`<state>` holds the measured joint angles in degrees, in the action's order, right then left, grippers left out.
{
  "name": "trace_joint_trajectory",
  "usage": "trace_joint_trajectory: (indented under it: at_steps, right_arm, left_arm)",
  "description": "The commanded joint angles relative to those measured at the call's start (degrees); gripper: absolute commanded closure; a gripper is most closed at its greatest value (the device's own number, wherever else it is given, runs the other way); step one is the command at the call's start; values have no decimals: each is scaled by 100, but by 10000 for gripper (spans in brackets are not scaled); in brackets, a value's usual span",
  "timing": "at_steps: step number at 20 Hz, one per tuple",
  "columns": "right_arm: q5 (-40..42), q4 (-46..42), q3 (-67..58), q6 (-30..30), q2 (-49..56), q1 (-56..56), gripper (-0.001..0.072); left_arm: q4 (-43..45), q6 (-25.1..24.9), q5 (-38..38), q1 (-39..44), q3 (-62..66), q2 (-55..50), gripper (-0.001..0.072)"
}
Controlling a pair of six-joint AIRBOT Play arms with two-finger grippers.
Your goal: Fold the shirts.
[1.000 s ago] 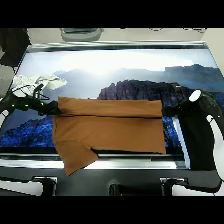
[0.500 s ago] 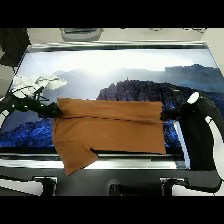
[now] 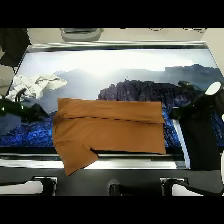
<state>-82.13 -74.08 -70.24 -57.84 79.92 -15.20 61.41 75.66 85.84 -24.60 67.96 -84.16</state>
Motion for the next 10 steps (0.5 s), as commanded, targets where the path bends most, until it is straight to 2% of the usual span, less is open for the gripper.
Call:
trace_joint_trajectory:
  at_steps: [1,5,10]
  right_arm:
    - [-396,138,850,160,-361,-96,197]
    - [-262,0,1311,474,-636,-96,196]
    - [-103,-7,1311,472,-640,-96,196]
  left_arm:
    - [155,-138,-382,-216,-2079,1067,276]
    - [186,-470,-584,-210,-3617,1779,275]
    - [184,-476,-686,-208,-3941,1843,275]
